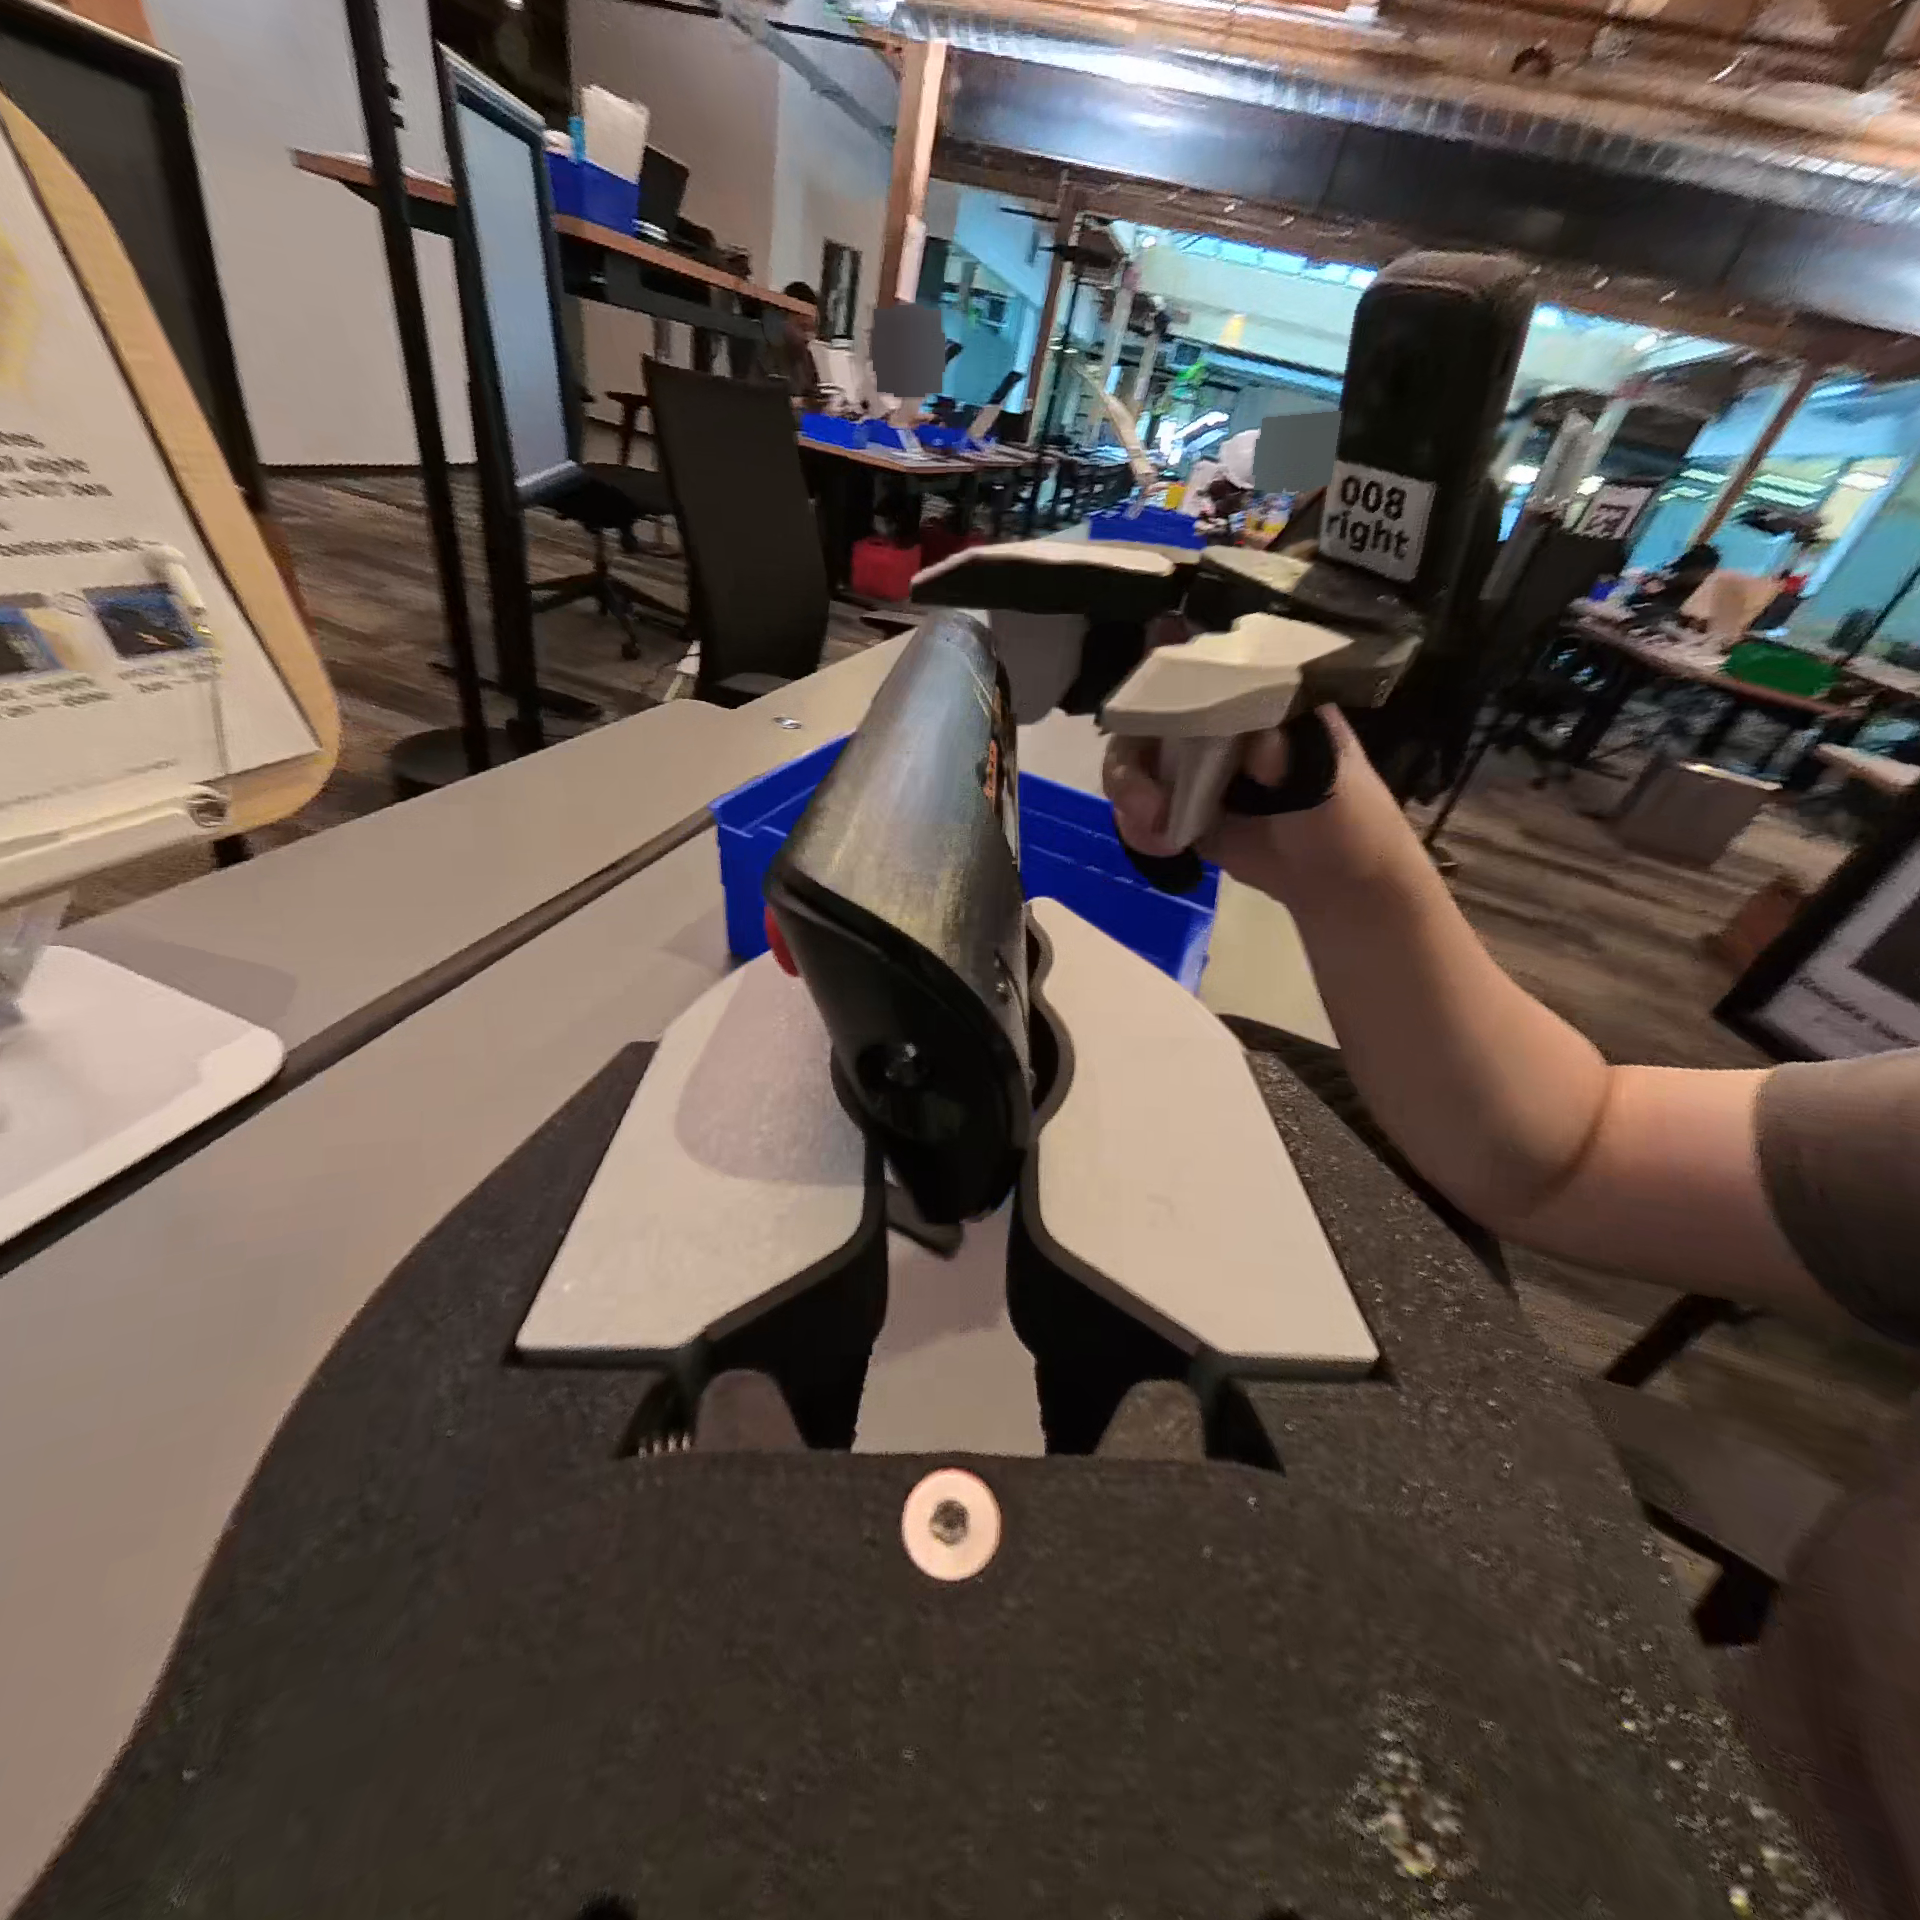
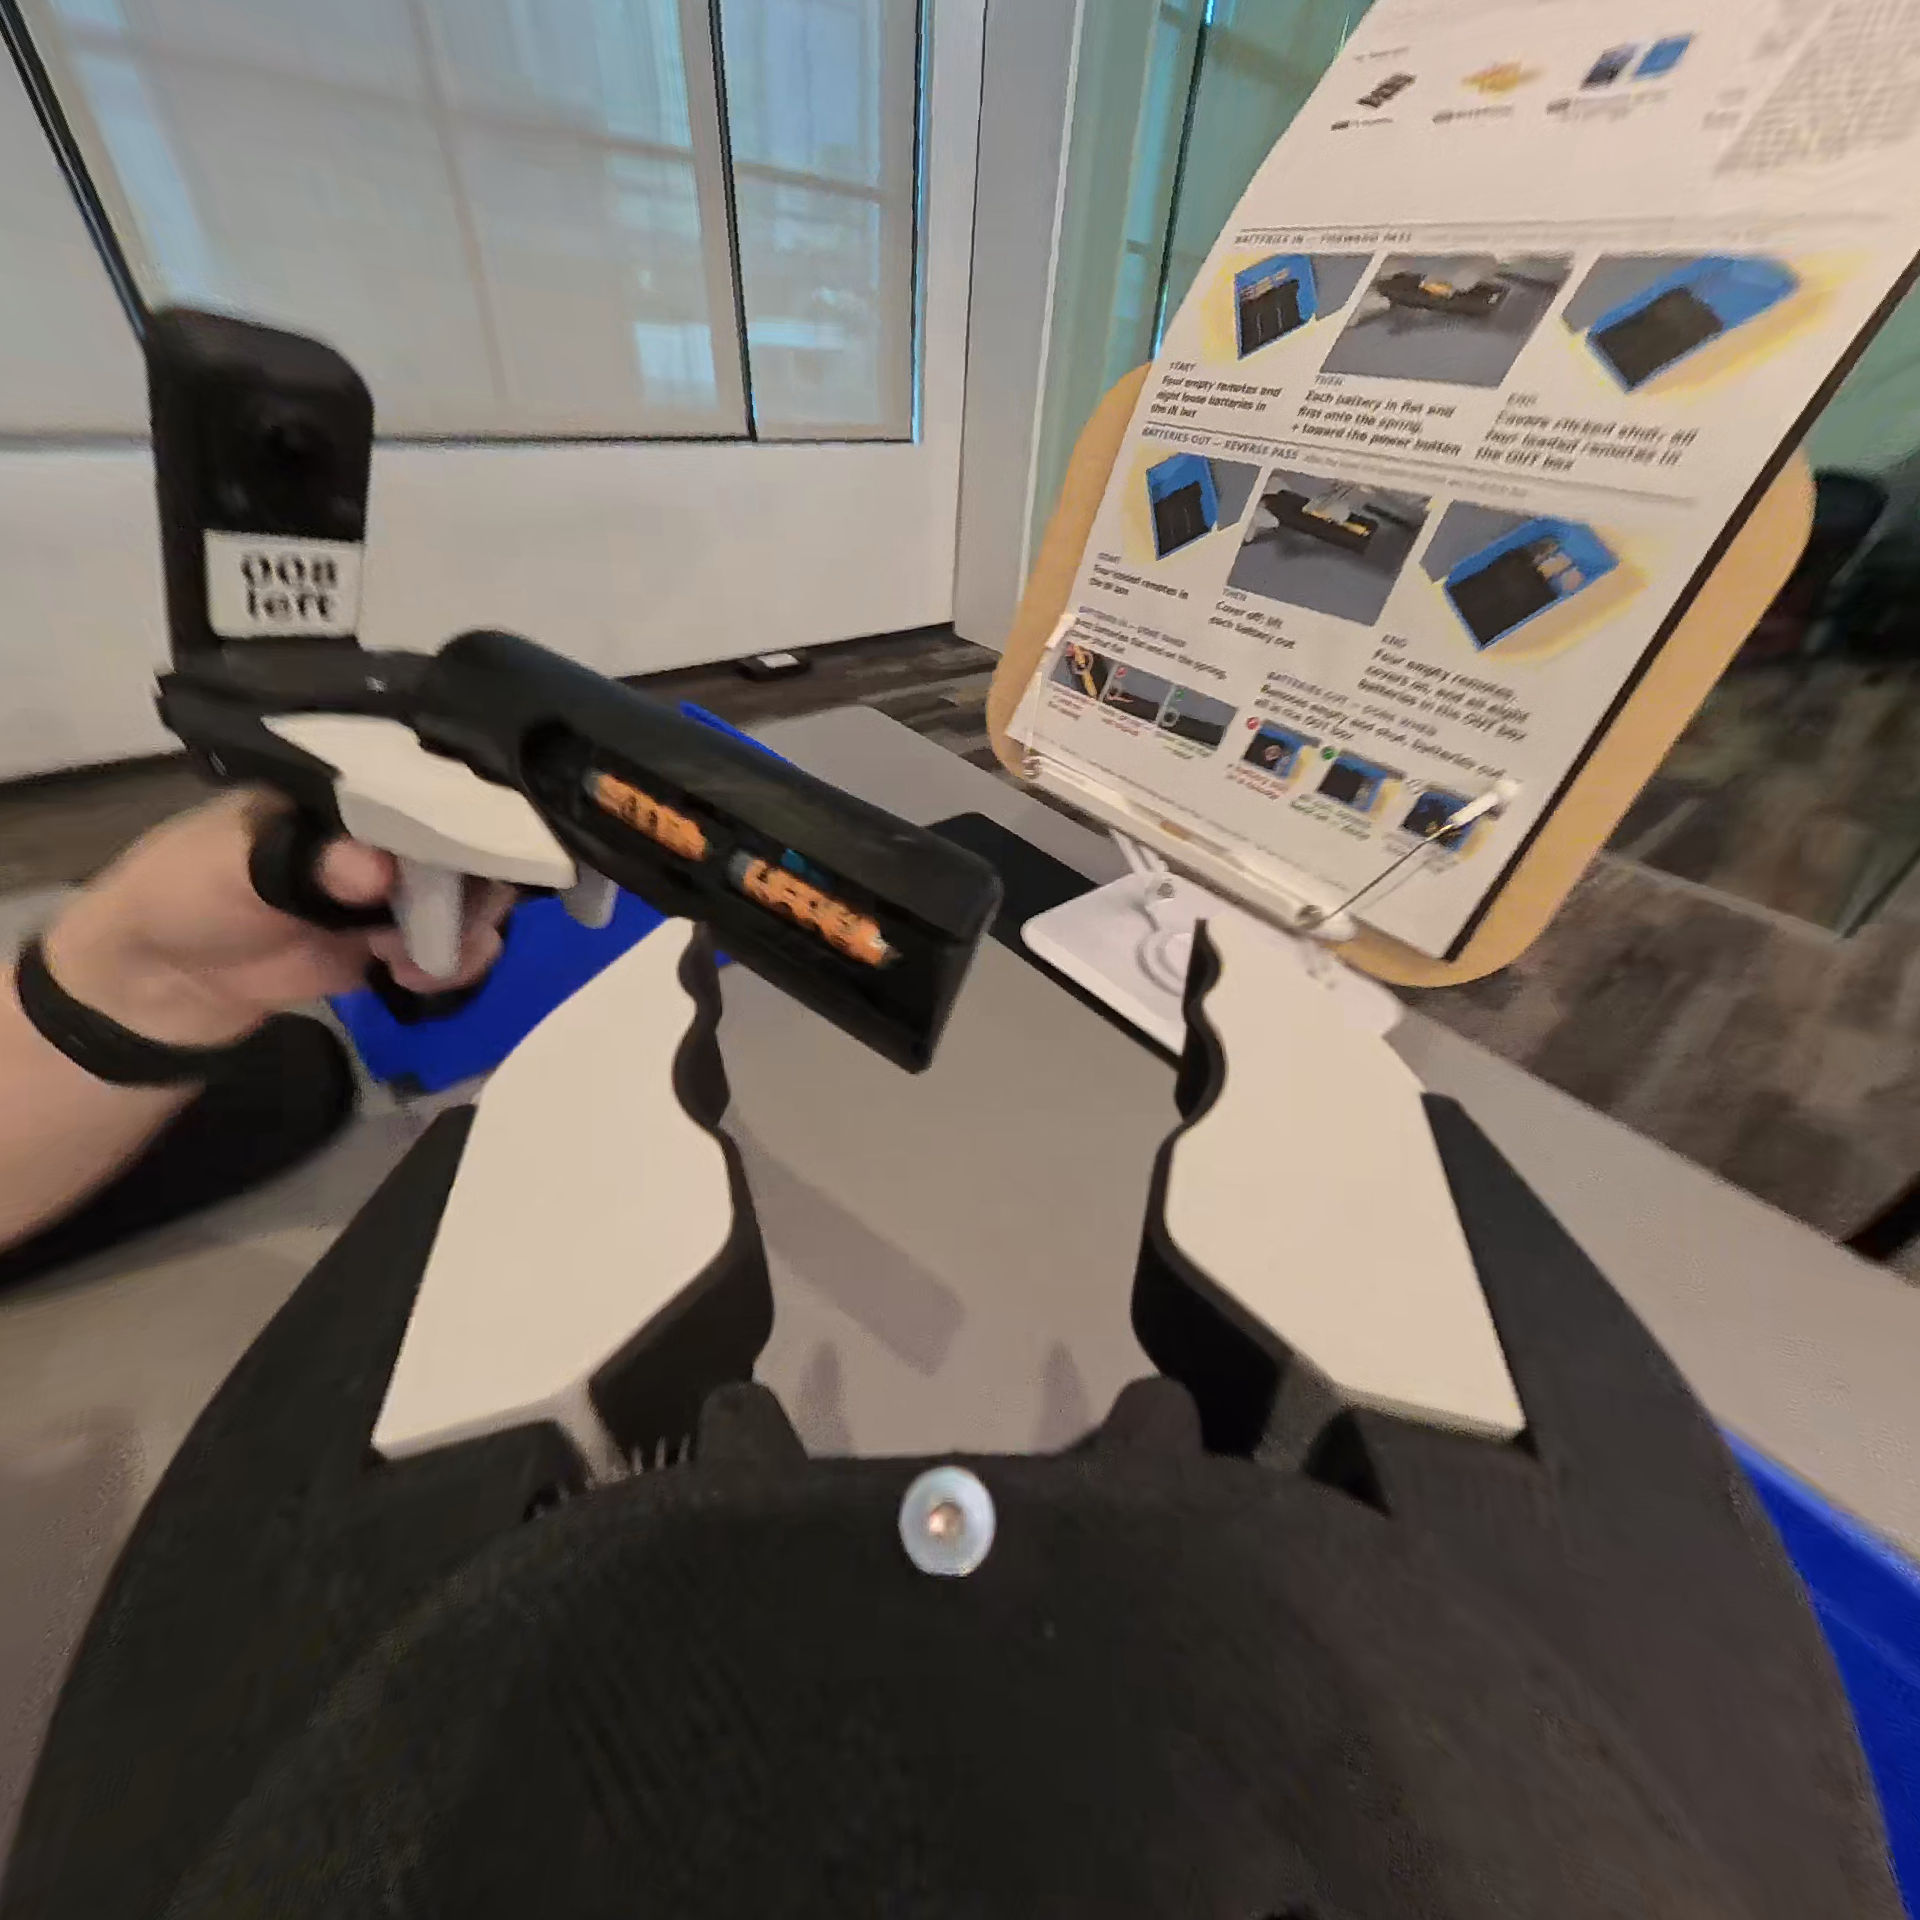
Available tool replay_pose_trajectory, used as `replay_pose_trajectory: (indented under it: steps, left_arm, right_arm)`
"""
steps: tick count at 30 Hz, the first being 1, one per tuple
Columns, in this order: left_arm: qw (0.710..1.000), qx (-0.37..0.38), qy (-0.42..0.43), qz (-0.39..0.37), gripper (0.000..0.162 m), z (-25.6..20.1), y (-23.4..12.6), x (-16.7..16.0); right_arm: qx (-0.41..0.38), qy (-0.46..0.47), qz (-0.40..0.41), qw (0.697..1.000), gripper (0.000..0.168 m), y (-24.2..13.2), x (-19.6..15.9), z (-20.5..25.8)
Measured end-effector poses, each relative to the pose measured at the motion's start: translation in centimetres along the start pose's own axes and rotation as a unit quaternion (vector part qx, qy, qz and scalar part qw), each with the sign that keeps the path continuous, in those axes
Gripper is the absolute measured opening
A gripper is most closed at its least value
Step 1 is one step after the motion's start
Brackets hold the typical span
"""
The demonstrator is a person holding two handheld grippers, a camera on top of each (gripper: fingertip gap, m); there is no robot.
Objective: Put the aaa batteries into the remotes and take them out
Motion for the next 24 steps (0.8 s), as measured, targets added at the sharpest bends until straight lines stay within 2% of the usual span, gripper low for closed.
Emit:
replay_pose_trajectory:
  steps: [4, 8, 11, 17, 20, 24]
  left_arm:
    - [0.999, 0.033, 0.029, 0.006, 0.022, -0.6, 0.1, -0.1]
    - [0.997, 0.058, 0.053, 0.007, 0.022, -1.4, 0.3, -0.2]
    - [0.993, 0.078, 0.087, 0.008, 0.022, -1.9, 0.4, -0.3]
    - [0.987, 0.1, 0.124, 0.007, 0.022, -2.8, 0.6, -0.4]
    - [0.987, 0.099, 0.124, 0.008, 0.022, -2.9, 0.6, -0.4]
    - [0.989, 0.088, 0.118, 0.006, 0.022, -3.0, 0.5, -0.3]
  right_arm:
    - [-0.014, 0.055, -0.026, 0.998, 0.087, 0.4, -0.3, 0.1]
    - [-0.015, 0.088, 0.0, 0.996, 0.086, 1.2, -1.0, 0.1]
    - [-0.02, 0.092, 0.004, 0.996, 0.069, 1.4, -1.3, 0.0]
    - [-0.021, 0.086, 0.018, 0.996, 0.068, 1.8, -1.6, 0.1]
    - [-0.01, 0.086, 0.022, 0.996, 0.061, 1.7, -1.5, 0.2]
    - [0.007, 0.092, 0.016, 0.996, 0.06, 1.6, -1.4, 0.2]
Point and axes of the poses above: each gripper's, where its closed fingertips meet, y out along the fingers, x out of its top, z = x × y across the jaws, the point moved 10 cm from there along -y, back along the fingers, and after that the axes turned 15 degrees about x, right-handed, at the moved point
